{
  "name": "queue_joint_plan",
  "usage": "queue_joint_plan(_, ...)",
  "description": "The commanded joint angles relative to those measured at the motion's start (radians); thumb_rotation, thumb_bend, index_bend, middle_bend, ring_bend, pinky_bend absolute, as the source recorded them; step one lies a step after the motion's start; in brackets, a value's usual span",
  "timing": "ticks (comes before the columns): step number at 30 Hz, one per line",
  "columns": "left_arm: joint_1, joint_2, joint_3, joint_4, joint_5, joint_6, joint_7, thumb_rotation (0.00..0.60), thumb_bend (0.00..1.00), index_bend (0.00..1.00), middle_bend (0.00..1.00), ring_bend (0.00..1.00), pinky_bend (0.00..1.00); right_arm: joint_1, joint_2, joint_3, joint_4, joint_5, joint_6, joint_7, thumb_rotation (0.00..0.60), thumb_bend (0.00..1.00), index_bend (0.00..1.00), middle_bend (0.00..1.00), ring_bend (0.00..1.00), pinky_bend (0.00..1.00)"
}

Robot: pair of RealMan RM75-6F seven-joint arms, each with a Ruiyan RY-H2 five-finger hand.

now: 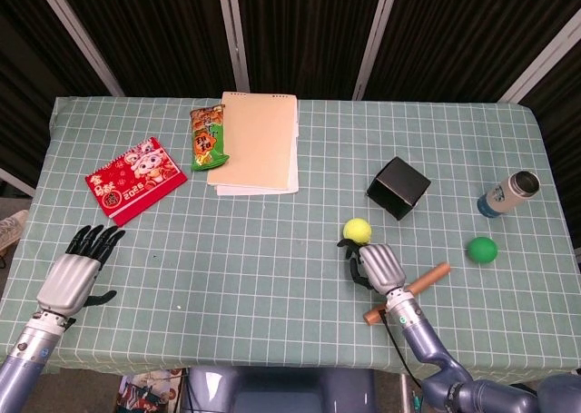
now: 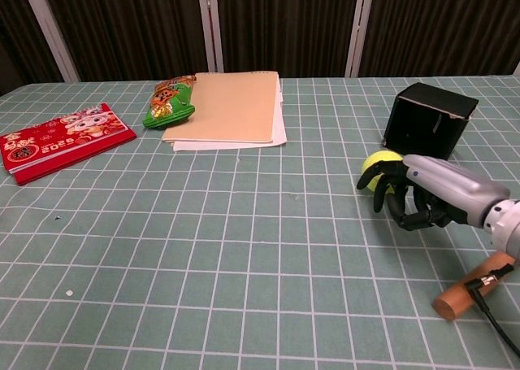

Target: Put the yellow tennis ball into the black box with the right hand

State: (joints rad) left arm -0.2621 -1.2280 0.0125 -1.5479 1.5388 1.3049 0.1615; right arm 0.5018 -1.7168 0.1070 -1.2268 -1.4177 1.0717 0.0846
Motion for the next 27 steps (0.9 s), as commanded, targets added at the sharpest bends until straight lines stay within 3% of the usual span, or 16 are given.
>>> queue_joint_plan(1, 0.0, -0.001, 0.0, -0.001, -0.002, -0.001, 0.001, 0.6, 0.05, 0.0, 0.05, 0.0, 0.0, 0.002, 0.0, 0.002, 0.01, 0.002, -0.002, 0.011, 0.6, 0.76, 0.28, 0.45, 0.52, 0.67)
queue_joint_plan(16, -0.003, -0.005, -0.002, -0.001, -0.009, -0.008, 0.008, 0.6, 0.05, 0.0, 0.05, 0.0, 0.0, 0.023, 0.006, 0.029, 0.022, 0.016, -0.016, 0.061, 0.6, 0.77, 0.23, 0.43, 0.52, 0.67)
queue_joint_plan(27, -0.001, 0.001, -0.001, -0.003, -0.007, -0.005, -0.004, 0.6, 0.05, 0.0, 0.05, 0.0, 0.0, 0.06, 0.004, 0.05, 0.001, 0.053, -0.093, 0.119, 0.6, 0.77, 0.21, 0.43, 0.52, 0.67)
